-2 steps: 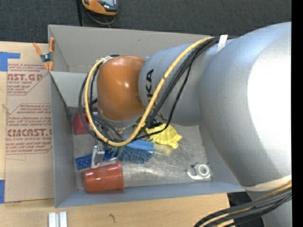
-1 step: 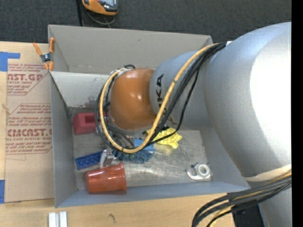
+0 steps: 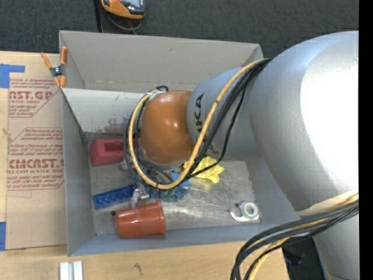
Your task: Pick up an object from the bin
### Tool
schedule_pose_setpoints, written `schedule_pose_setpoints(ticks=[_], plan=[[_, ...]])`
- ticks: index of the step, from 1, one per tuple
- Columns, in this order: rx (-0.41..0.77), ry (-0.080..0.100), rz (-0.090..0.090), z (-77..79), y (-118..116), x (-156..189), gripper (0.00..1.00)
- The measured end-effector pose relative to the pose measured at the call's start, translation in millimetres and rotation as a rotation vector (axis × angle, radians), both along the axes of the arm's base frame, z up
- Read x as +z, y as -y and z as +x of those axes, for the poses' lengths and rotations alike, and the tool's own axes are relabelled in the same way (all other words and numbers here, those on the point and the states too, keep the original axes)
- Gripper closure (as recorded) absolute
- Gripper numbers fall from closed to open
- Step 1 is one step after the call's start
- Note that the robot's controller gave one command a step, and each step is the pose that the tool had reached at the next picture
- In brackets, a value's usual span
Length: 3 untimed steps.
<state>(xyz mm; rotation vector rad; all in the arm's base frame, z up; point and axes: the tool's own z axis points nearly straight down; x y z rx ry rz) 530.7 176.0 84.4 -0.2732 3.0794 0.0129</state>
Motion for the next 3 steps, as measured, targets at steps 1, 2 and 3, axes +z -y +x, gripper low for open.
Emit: schedule_pose_setpoints(ticks=[1, 2, 3], plan=[[0.044, -0.015, -0.002, 5.3, -3.8, -6.9, 0.00], [-0.353, -0.072, -0.004, 0.8, 3.7, -5.8, 1.00], [-0.354, -0.068, -0.002, 1.5, 3.2, -5.6, 1.00]])
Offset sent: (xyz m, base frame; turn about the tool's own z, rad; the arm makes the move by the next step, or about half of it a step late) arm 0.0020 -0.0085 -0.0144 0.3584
